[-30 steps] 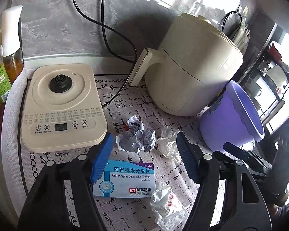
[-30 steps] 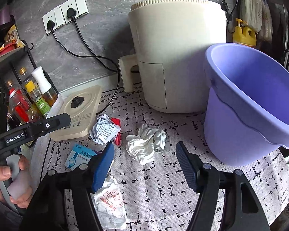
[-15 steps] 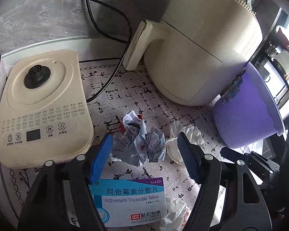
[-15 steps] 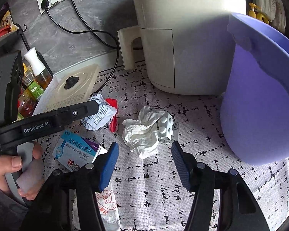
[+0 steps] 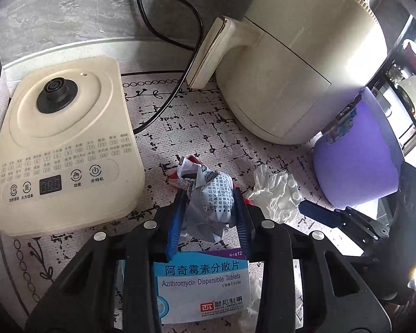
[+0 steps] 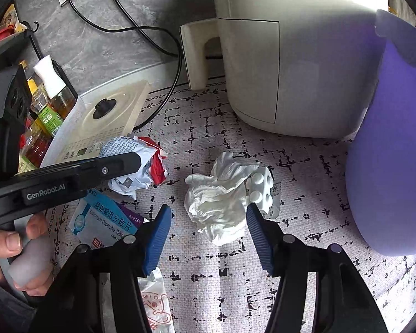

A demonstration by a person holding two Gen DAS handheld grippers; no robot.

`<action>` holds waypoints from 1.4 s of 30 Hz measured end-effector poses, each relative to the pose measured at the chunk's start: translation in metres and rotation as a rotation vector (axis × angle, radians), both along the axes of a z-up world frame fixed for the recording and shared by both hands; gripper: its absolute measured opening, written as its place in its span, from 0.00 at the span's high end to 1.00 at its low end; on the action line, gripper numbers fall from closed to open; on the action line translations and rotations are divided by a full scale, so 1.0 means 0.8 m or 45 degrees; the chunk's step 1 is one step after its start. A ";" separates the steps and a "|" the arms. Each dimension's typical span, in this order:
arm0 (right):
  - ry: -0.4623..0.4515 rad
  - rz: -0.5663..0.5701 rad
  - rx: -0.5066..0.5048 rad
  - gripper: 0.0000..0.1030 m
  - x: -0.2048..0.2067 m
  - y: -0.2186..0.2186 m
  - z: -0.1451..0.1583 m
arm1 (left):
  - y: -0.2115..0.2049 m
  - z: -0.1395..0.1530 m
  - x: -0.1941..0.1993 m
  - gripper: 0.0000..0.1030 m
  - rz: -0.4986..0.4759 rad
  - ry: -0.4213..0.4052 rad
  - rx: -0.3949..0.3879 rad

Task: Collect trash
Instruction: 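Grasp the crumpled printed paper with the left gripper while the right gripper grasps the white tissue, then carry the paper and tissue into the lavender bucket while opening both grippers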

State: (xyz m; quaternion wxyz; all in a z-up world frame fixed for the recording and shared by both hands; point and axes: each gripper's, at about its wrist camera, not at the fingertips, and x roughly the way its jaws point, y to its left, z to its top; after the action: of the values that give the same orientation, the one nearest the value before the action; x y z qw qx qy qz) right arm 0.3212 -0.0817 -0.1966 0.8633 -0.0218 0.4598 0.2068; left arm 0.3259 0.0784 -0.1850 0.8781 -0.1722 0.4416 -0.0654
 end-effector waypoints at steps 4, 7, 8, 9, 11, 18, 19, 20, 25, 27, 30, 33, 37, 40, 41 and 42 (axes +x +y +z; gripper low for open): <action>0.038 0.009 -0.018 0.60 0.006 0.006 -0.011 | 0.008 0.012 -0.012 0.67 0.022 -0.019 0.002; 0.122 0.031 -0.012 0.87 0.011 0.007 -0.024 | 0.014 0.020 -0.021 0.67 0.038 -0.028 0.005; 0.123 0.040 -0.003 0.91 0.010 0.008 -0.023 | 0.015 0.022 -0.023 0.67 0.041 -0.031 0.006; 0.115 0.055 -0.005 0.91 0.007 0.010 -0.020 | 0.015 0.025 -0.026 0.67 0.041 -0.035 0.004; 0.088 0.089 0.009 0.92 0.002 0.013 -0.010 | 0.019 0.030 -0.032 0.66 0.038 -0.041 -0.003; 0.015 0.124 0.056 0.92 -0.025 0.010 0.020 | 0.018 0.028 -0.062 0.66 0.057 -0.007 0.032; 0.009 0.130 0.060 0.92 -0.032 0.010 0.022 | 0.017 0.026 -0.067 0.66 0.062 0.004 0.031; 0.006 0.136 0.062 0.92 -0.037 0.008 0.025 | 0.017 0.024 -0.072 0.66 0.072 0.015 0.031; -0.011 0.154 0.065 0.92 -0.062 -0.004 0.035 | 0.016 0.015 -0.098 0.65 0.120 0.062 0.038; -0.022 0.158 0.067 0.92 -0.067 -0.009 0.040 | 0.016 0.016 -0.108 0.65 0.140 0.063 0.029; -0.045 0.161 0.079 0.92 -0.074 -0.016 0.051 | 0.014 0.025 -0.122 0.66 0.170 0.044 0.041; -0.083 0.179 0.097 0.92 -0.080 -0.022 0.069 | 0.011 0.040 -0.133 0.65 0.200 0.007 0.051; -0.141 0.220 0.126 0.92 -0.087 -0.027 0.098 | 0.005 0.066 -0.143 0.66 0.238 -0.045 0.067; -0.176 0.244 0.157 0.92 -0.091 -0.036 0.119 | -0.003 0.085 -0.147 0.65 0.252 -0.085 0.083; -0.187 0.249 0.165 0.92 -0.093 -0.039 0.126 | -0.005 0.091 -0.148 0.65 0.255 -0.097 0.087; -0.198 0.255 0.173 0.92 -0.094 -0.043 0.133 | -0.008 0.097 -0.148 0.66 0.257 -0.107 0.092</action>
State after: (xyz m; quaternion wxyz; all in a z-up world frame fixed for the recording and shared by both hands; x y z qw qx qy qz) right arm 0.2459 -0.1164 -0.0904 0.8709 -0.0251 0.3719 0.3202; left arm 0.2072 0.0720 -0.1074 0.9036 -0.1813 0.3868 0.0322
